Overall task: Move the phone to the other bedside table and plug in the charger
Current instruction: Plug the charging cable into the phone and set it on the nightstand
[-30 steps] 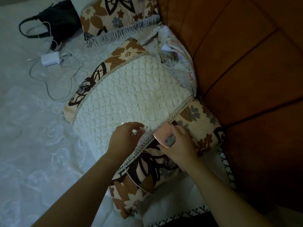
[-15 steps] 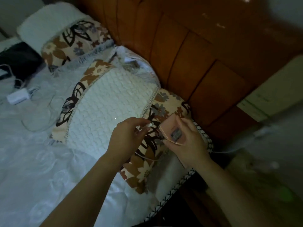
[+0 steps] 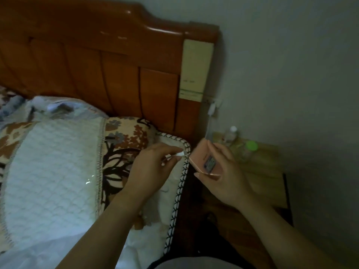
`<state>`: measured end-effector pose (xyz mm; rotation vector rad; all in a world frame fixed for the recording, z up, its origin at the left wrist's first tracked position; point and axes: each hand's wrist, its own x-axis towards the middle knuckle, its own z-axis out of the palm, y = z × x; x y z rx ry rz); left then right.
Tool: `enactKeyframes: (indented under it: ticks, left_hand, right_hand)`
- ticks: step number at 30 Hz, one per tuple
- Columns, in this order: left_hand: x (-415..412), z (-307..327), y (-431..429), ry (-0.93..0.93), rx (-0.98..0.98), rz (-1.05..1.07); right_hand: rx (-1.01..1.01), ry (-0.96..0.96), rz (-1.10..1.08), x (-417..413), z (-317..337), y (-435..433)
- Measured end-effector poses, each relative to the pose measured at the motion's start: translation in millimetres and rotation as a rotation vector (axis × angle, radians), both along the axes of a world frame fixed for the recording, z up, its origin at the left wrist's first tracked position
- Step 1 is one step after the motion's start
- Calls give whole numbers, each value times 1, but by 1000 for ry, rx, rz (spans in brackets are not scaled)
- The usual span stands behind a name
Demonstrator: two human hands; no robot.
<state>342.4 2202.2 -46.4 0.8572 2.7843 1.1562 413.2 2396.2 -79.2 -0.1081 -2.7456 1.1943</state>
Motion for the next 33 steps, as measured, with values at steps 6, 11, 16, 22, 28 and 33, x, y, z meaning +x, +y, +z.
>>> enactKeyframes:
  ticks: [6, 11, 16, 22, 28, 33]
  left_hand:
    - [-2, 7, 49, 59, 3, -186]
    - [1, 11, 95, 33, -14, -293]
    - [10, 13, 148, 27, -65, -382]
    - [17, 18, 217, 6, -116, -445]
    - [15, 19, 289, 40, -186, -499]
    - [12, 19, 350, 32, -243, -572]
  right_hand:
    - [-48, -15, -102, 33, 6, 34]
    - [-39, 0, -156, 55, 6, 69]
    - [-40, -11, -188, 75, 8, 113]
    - [-53, -28, -182, 91, 6, 176]
    - [-51, -48, -161, 94, 1, 248]
    - [46, -64, -146, 98, 0, 305]
